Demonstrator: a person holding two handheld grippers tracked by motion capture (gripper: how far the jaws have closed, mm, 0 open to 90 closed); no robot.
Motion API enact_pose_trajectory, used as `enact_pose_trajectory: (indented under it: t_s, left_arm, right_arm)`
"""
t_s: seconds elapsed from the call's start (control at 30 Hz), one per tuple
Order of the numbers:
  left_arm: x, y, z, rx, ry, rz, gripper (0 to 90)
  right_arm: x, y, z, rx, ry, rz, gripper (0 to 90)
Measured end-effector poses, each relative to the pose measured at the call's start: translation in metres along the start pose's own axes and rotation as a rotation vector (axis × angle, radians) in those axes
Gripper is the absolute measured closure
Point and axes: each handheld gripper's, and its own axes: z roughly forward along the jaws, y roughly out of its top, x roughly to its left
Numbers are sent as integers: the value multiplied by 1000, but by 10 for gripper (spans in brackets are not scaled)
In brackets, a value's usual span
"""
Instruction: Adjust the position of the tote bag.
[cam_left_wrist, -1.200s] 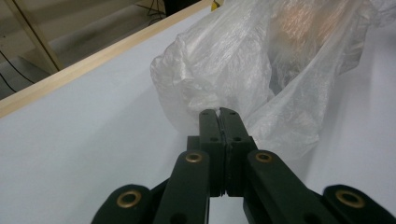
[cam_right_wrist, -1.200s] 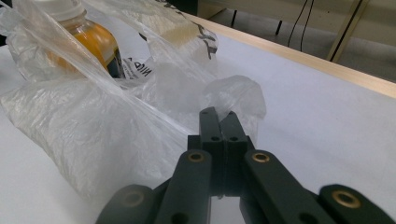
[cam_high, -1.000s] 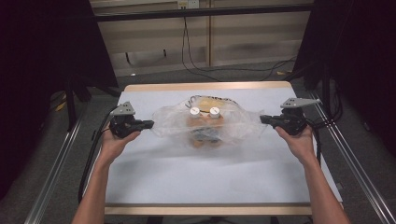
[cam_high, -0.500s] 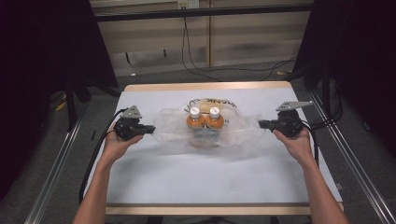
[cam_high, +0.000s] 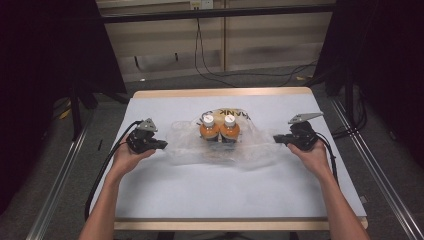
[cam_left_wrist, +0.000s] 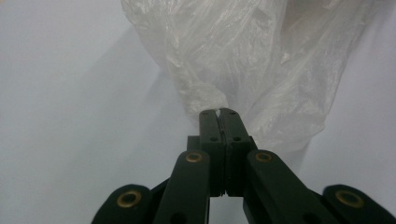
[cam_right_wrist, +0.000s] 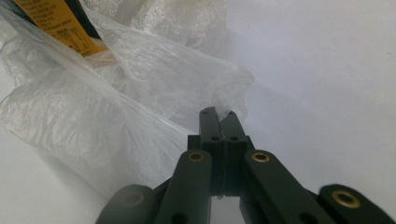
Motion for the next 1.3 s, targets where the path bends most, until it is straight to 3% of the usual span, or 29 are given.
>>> enact_pose_trajectory:
  t_s: [0.4, 0.47, 0.5, 0.53, 0.77, 0.87, 0.97, 1.0, 1.03, 1.13, 1.23, 1.3]
  left_arm:
    - [2, -12, 20, 81, -12, -1, 897]
    - [3, -14, 22, 68, -25, -17, 897]
    - [3, -14, 22, 76, -19, -3, 897]
    - [1, -14, 22, 76, -16, 0, 897]
    - [3, -13, 21, 78, -20, 3, 878]
    - [2, -14, 21, 58, -31, -22, 751]
    - [2, -12, 19, 56, -25, -17, 607]
    - [2, -12, 18, 41, -28, -23, 537]
    - [3, -11, 17, 24, -29, -24, 537]
    - [5, -8, 8, -42, -32, -48, 395]
    - [7, -5, -5, -98, 2, -71, 271]
    - [9, -4, -14, -127, 19, -79, 246]
  right_arm:
    - [4, -7, 19, 88, 7, -30, 900]
    - [6, -9, 24, 117, -5, -50, 900]
    - [8, -10, 27, 149, -19, -74, 900]
    - [10, -11, 29, 153, -23, -89, 900]
    - [6, -14, 28, 116, 1, -52, 890]
    - [3, -17, 26, 59, 27, -36, 754]
    - [-1, -16, 19, 7, 61, -8, 625]
    - [-1, -14, 16, -17, 87, -8, 508]
    - [-1, -14, 16, -17, 87, -8, 508]
    - [-1, -11, 8, -65, 102, -3, 395]
    - [-2, -7, -2, -116, 90, 7, 327]
    - [-3, -4, -9, -144, 84, 14, 304]
